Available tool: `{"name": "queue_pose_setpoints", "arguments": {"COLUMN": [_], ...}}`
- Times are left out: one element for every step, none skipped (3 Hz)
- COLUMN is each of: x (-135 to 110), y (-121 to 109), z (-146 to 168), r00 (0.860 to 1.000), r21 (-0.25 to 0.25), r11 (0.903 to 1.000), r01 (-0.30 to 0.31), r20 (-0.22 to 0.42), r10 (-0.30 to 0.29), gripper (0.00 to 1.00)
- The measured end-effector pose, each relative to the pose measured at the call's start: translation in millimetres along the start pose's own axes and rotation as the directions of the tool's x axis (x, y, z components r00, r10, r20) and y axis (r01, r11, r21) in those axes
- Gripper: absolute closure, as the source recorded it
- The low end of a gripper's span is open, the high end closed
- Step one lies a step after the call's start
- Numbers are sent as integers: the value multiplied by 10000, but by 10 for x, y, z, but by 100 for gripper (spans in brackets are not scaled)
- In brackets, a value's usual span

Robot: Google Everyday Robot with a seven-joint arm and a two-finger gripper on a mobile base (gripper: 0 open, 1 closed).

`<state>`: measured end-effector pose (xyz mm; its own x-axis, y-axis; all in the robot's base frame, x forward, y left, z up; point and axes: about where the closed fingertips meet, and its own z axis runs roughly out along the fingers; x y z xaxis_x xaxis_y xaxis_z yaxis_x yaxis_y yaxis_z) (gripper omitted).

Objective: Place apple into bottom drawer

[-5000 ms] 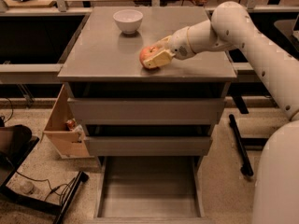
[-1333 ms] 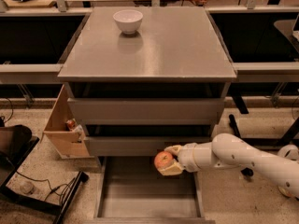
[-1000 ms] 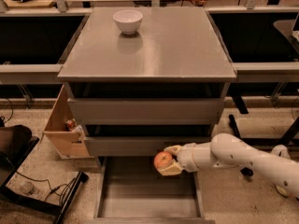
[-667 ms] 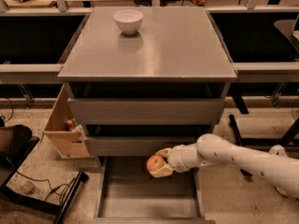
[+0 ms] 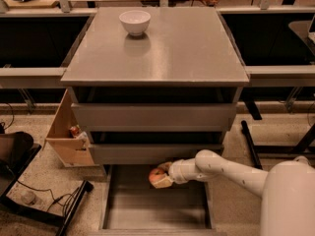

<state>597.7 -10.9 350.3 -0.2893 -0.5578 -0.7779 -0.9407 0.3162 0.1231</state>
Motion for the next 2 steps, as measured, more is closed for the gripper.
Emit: {"name": "queue_pose_setpoints", "arguments": {"x": [541,535], "y": [-67,-69], "z": [381,379], "r00": [9967,9967], "r21": [234,235], "r11": [9985,9986], "r01": [-491,-483], "r20": [661,661], "r10": [475,466], "gripper": [100,100]}}
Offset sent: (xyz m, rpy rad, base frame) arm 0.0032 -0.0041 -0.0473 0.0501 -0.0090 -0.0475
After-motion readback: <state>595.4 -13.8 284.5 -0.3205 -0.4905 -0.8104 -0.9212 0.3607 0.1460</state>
